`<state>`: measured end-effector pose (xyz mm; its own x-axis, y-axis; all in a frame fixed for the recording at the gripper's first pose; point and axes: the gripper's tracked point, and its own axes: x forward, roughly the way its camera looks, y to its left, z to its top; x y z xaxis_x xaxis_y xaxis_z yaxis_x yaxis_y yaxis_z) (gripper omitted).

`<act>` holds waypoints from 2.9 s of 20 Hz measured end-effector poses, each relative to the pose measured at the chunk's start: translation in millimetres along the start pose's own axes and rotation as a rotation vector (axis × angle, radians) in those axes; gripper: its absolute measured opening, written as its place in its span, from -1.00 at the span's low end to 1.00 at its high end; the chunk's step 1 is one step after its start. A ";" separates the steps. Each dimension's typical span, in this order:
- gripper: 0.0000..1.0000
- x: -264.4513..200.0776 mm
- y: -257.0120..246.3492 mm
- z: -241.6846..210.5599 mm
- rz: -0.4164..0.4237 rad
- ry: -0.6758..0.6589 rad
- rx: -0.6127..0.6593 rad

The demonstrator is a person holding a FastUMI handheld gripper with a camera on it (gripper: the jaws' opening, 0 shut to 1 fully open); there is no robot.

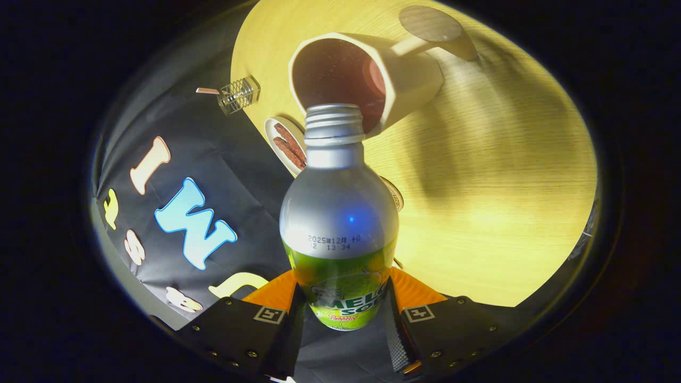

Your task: Take the bottle from table, then pour the juice into the cup, finally place the bottle on the coaster

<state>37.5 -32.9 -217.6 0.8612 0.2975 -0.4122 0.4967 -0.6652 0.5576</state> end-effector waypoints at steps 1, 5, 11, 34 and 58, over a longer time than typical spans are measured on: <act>0.32 0.5 -1.4 0.5 0.002 -0.007 -0.015; 0.31 4.5 -15.6 7.7 -0.021 -0.048 -0.111; 0.33 9.3 -41.3 19.0 -0.062 -0.104 -0.312; 0.33 6.6 -87.9 54.1 -0.151 -0.262 -0.982; 0.36 51.1 -72.0 47.1 -0.286 -0.510 -1.568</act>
<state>40.6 -2.1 -312.7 0.7651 -0.1678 -0.6217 0.5127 0.7429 0.4304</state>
